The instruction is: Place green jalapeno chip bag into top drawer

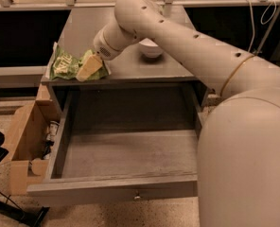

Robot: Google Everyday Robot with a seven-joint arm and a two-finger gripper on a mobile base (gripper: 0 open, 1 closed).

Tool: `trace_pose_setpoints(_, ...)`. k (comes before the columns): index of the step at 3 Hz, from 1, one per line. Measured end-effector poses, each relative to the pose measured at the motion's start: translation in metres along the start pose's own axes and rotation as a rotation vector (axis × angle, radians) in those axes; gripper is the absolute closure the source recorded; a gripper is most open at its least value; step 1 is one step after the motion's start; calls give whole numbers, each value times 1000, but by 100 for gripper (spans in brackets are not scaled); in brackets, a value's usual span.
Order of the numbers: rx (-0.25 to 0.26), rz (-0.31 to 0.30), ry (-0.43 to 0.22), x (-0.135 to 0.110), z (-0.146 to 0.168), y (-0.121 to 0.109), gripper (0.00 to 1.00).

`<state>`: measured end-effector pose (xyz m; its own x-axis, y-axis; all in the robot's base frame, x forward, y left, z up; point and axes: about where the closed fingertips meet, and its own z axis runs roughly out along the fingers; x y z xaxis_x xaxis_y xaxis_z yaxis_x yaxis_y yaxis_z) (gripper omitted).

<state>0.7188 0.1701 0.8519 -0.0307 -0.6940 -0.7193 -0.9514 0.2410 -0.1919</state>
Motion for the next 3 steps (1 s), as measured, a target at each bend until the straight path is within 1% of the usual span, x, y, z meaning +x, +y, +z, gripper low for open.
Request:
trace_pose_setpoints(1,-27,-17,-73,-18,10,8,37)
trace_pose_setpoints(2,-18,-48,-128,-35,1,10,60)
trace_pose_setpoints(3,6,-66,-154,-45,-12,12,84)
